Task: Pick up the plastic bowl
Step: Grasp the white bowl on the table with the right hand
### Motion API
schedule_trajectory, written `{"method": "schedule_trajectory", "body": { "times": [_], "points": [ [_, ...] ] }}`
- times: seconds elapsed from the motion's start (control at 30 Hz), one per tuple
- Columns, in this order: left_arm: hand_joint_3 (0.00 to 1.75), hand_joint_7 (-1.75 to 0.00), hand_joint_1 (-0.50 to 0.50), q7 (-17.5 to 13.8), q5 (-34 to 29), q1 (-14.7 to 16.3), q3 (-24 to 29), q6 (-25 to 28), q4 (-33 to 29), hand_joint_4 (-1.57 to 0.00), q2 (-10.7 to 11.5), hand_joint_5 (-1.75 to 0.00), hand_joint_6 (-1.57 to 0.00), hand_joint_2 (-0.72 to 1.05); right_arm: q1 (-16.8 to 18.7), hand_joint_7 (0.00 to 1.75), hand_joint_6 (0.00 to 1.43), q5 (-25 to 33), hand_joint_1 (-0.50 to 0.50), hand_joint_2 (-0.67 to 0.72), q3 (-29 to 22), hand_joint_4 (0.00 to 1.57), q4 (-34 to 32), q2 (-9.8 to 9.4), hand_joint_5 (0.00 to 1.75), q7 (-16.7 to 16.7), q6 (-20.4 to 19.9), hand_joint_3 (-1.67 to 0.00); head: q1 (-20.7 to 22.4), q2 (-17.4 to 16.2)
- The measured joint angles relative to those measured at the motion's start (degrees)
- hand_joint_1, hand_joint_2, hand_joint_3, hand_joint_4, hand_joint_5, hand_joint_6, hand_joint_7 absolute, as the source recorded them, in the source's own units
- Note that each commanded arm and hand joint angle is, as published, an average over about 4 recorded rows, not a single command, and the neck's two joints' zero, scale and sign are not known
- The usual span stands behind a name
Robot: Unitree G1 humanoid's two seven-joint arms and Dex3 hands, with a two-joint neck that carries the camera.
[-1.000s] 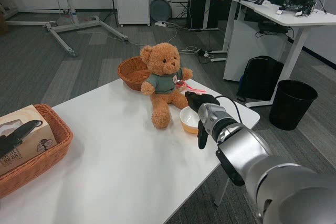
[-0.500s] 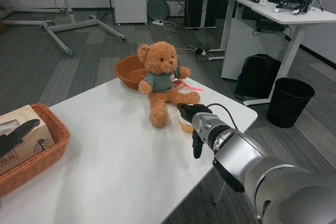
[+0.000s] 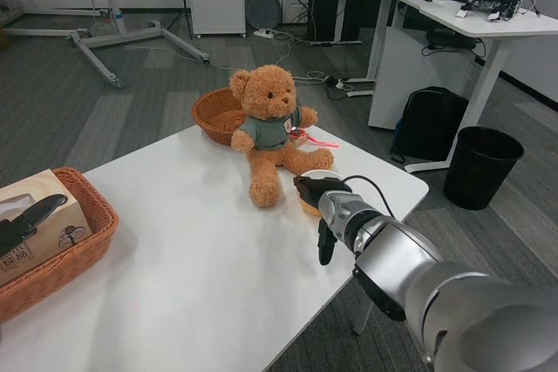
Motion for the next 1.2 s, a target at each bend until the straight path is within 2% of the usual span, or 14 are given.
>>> {"method": "schedule_trajectory", "body": {
  "times": [0.13,0.23,0.33,0.53,0.7,1.0,1.2],
  "points": [
    [0.00,0.00,-0.50,0.0,0.0,0.0,0.0,0.0,0.0,0.00,0.0,0.00,0.00,0.43,0.5,0.51,0.00,0.0,-0.42,-0.26,0.0,0.13,-0.1,0.05,1.04,0.0,0.0,-0.10,0.0,-0.3],
    [0.00,0.00,-0.50,0.0,0.0,0.0,0.0,0.0,0.1,0.00,0.0,0.00,0.00,0.43,1.4,0.72,0.00,0.4,-0.42,-0.29,0.0,0.21,-0.4,0.06,1.24,0.0,-0.2,-0.16,0.0,-0.6],
    [0.00,0.00,-0.50,0.0,-0.1,0.0,0.0,0.0,0.1,0.00,0.0,0.00,0.00,0.43,2.4,0.84,0.00,1.0,-0.42,-0.29,0.0,0.26,-1.2,0.10,1.41,0.1,-0.8,-0.16,0.0,-0.7],
    [0.00,0.00,-0.50,0.0,-0.4,0.0,0.0,0.0,0.1,0.00,0.0,0.00,0.00,0.43,3.6,0.98,0.00,1.7,-0.46,-0.29,0.0,0.39,-3.1,0.14,1.55,0.6,-1.2,-0.16,0.1,-0.8],
    [0.00,0.00,-0.50,0.0,-0.4,0.0,0.0,0.0,0.2,0.00,0.0,0.00,0.00,0.43,4.9,1.03,0.00,2.7,-0.46,-0.29,0.0,0.42,-5.0,0.20,1.55,1.2,-1.8,-0.16,0.2,-1.0],
    [0.00,0.00,-0.50,-0.1,-0.4,0.1,-0.1,0.0,0.2,0.00,0.0,0.00,0.00,0.43,7.4,1.26,0.00,4.1,-0.46,-0.29,0.0,0.43,-10.2,0.34,1.55,2.9,-3.0,-0.16,0.5,-1.3],
    [0.00,0.00,-0.50,-0.2,-0.4,0.2,-0.1,0.0,0.2,0.00,0.0,0.00,0.00,0.43,9.6,1.26,0.00,4.3,-0.46,-0.29,0.6,0.41,-15.0,0.28,1.55,3.9,-3.0,-0.24,0.6,-1.4]
  ]
}}
